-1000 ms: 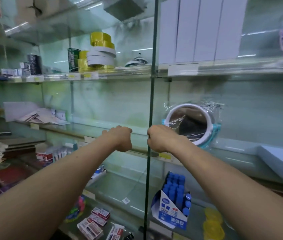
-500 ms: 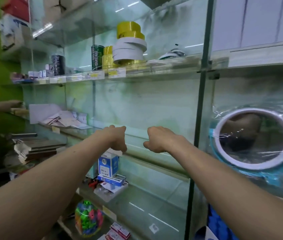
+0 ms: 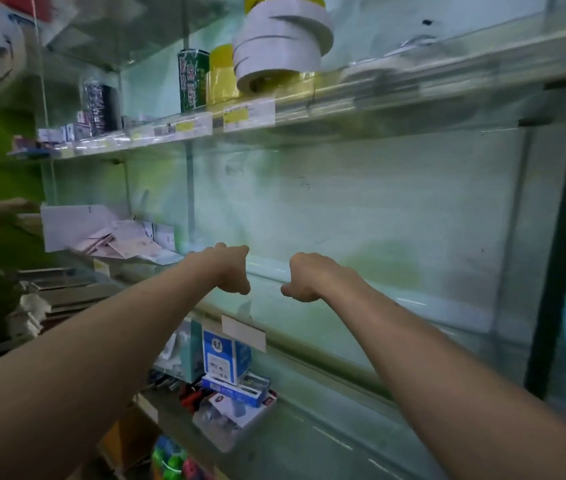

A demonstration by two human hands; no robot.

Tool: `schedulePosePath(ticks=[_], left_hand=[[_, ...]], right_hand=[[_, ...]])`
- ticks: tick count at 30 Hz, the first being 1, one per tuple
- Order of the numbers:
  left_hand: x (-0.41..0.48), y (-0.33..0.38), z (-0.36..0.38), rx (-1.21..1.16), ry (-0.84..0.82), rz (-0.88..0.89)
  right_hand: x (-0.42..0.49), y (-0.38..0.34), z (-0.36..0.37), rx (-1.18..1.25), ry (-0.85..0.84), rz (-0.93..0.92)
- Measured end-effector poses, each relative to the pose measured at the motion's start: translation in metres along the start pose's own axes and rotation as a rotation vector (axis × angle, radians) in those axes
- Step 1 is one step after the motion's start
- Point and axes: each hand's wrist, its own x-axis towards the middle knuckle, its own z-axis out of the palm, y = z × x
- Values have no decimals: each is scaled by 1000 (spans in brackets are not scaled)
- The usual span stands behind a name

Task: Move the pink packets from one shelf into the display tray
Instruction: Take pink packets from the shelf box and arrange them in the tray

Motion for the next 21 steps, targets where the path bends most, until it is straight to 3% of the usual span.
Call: schedulePosePath(ticks=[21], left_hand=[[109, -113, 33, -47, -23, -40]], right_hand=[[122, -89, 29, -4, -14, -52]])
